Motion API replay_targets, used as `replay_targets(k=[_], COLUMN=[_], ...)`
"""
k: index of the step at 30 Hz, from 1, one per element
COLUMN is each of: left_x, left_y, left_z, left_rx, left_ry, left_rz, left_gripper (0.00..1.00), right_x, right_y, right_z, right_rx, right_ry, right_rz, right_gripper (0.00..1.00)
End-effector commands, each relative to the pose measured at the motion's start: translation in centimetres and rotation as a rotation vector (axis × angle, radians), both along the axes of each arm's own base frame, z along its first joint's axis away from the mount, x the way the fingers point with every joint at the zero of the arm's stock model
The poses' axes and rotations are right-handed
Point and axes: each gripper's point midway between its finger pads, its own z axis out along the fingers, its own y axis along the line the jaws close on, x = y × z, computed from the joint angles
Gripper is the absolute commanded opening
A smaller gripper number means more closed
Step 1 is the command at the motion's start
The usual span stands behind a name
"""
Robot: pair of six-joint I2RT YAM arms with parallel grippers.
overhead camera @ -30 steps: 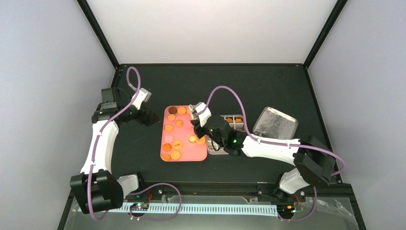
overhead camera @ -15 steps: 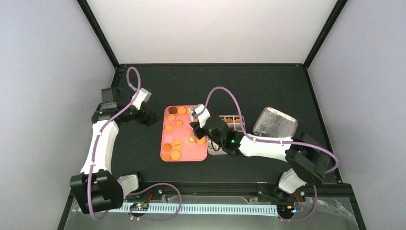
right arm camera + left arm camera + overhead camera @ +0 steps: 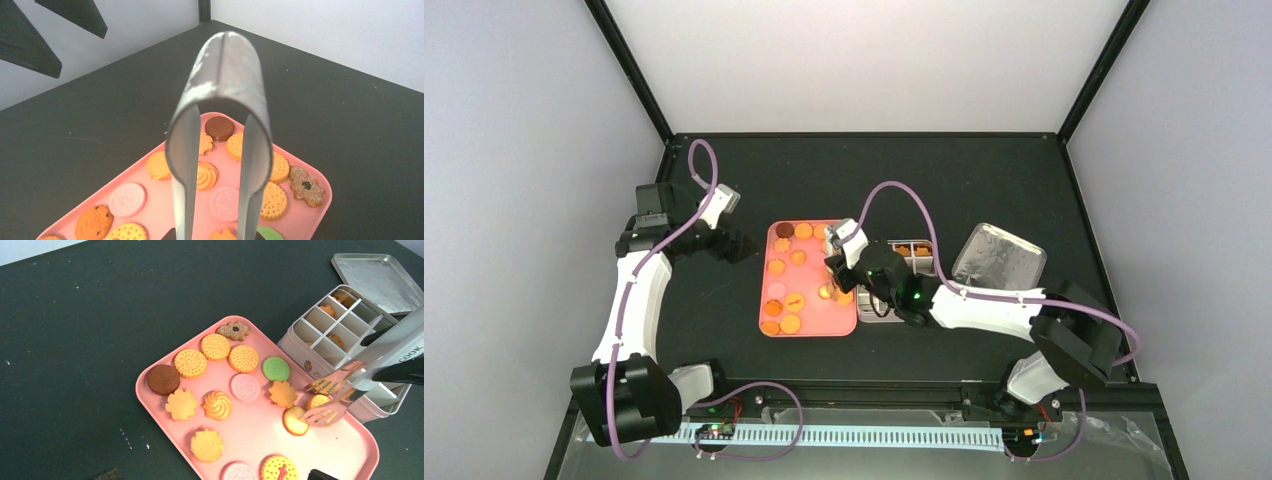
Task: Pack the cookies
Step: Pick up the fake cookies from the plate, then place the fake cookies in the empty pocket of the box.
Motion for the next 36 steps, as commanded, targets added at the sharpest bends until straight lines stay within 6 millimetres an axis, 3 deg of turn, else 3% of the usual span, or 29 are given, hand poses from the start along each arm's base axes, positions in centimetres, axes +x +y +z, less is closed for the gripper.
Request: replay_targets(k=[1,9,14,22,26,30,36], left_x=[0.2,0.1,0.1,-0.1,0.0,0.0,0.1], left_y=[-0.1,-0.2,-0.2,-0.3,-0.3,-0.4,-0.3], left_z=[2.3,2.5,2.6,2.6,2.4,2.4,2.3], left_rx=[-0.001,-0.005,-0.007,-0.007,-0.01,-0.016,-0.015], left_ry=[-0.073,-0.078,-0.083,-0.082,-0.08,-0.076,-0.077], left_rz=[-0.025,-0.028,-0.029,-0.032,-0.033,-0.035,-0.035], left_gripper=[0.99,0.99,0.99,0.99,0.99,0.99,0.99], right_x=[-0.6,-1.0,-0.2,1.9,2.1,2.0,2.0], right_y=[-0.8,-3.7,-8.4,-18.7,-22.1,-23.7,-24.1], right_z=[3.6,10.7,12.7,10.6,9.7,9.4,8.5], right_rx=[0.072,0.19,0.233,0.273,0.304,0.328,0.334], right_ry=[-0.03,-0.13,-0.191,-0.219,-0.222,-0.233,-0.228], right_rz=[0.001,-0.056,-0.193,-0.516,-0.605,-0.642,-0.647], right_gripper=[0.18,0.14,0.14,0.13,0.13,0.13,0.13])
